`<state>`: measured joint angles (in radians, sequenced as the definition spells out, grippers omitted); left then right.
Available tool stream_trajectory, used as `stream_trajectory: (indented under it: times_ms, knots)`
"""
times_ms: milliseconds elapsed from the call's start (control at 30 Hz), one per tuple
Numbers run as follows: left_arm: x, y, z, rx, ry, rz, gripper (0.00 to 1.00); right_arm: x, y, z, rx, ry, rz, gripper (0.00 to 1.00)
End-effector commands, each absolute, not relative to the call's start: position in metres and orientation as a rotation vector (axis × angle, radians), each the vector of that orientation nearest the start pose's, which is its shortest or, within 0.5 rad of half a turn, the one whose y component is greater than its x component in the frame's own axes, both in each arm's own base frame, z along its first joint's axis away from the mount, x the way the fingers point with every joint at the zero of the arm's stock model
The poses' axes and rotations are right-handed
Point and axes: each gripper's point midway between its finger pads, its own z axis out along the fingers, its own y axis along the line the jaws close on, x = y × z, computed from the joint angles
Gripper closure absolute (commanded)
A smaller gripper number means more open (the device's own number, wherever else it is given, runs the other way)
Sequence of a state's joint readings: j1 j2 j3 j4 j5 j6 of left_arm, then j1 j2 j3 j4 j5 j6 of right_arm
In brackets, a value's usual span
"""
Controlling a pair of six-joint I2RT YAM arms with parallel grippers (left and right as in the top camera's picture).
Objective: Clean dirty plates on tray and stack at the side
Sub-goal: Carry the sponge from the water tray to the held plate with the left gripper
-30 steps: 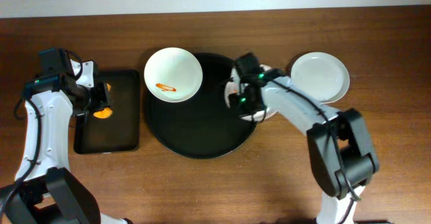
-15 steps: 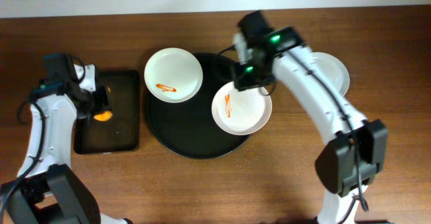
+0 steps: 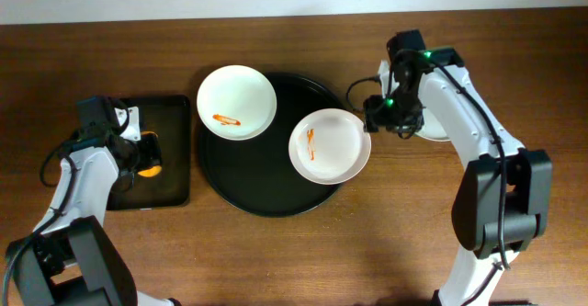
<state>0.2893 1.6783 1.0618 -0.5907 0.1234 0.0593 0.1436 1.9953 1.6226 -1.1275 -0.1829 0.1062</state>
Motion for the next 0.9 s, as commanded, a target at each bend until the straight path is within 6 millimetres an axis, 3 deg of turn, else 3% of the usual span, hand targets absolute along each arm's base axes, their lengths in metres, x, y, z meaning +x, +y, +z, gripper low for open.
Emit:
stream_trajectory:
  times_ms: [0, 100, 167, 233, 333, 367, 400, 533, 567, 633, 733, 867]
  knots:
    - [0.366, 0.082, 0.064, -0.302, 2.735, -0.14, 1.0, 0.371, 0.106, 0.066, -0.143, 3.099, 0.476, 0.47]
    - [0.382, 0.058, 0.109, -0.249, 2.692, -0.351, 1.0, 0.366, 0.106, 0.04, -0.141, 3.094, 0.486, 0.49]
    - [0.39, 0.039, 0.133, -0.156, 2.666, -0.43, 1.0, 0.362, 0.115, 0.035, -0.151, 3.083, 0.559, 0.57]
    - [0.396, 0.03, 0.143, -0.107, 2.661, -0.395, 1.0, 0.362, 0.124, 0.036, -0.188, 3.071, 0.571, 0.73]
    - [0.395, 0.009, 0.142, -0.044, 2.674, -0.432, 1.0, 0.362, 0.14, 0.036, -0.253, 3.053, 0.571, 0.94]
    - [0.395, -0.007, 0.144, 0.0, 2.671, -0.484, 1.0, 0.363, 0.142, 0.036, -0.263, 3.046, 0.57, 0.96]
    - [0.394, -0.032, 0.147, 0.076, 2.664, -0.547, 1.0, 0.363, 0.144, 0.036, -0.272, 3.041, 0.568, 0.96]
    - [0.392, -0.099, 0.15, 0.204, 2.652, -0.622, 1.0, 0.363, 0.144, 0.036, -0.274, 3.04, 0.568, 0.96]
    - [0.393, -0.127, 0.153, 0.297, 2.619, -0.641, 1.0, 0.364, 0.145, 0.036, -0.274, 3.038, 0.568, 0.96]
    - [0.393, -0.161, 0.151, 0.313, 2.613, -0.632, 1.0, 0.364, 0.145, 0.036, -0.273, 3.038, 0.568, 0.96]
    - [0.386, -0.204, 0.125, 0.398, 2.654, -0.617, 1.0, 0.372, 0.14, 0.037, -0.187, 3.034, 0.514, 0.96]
    - [0.398, -0.229, 0.107, 0.425, 2.623, -0.645, 1.0, 0.411, 0.148, 0.054, -0.089, 2.896, 0.513, 0.96]
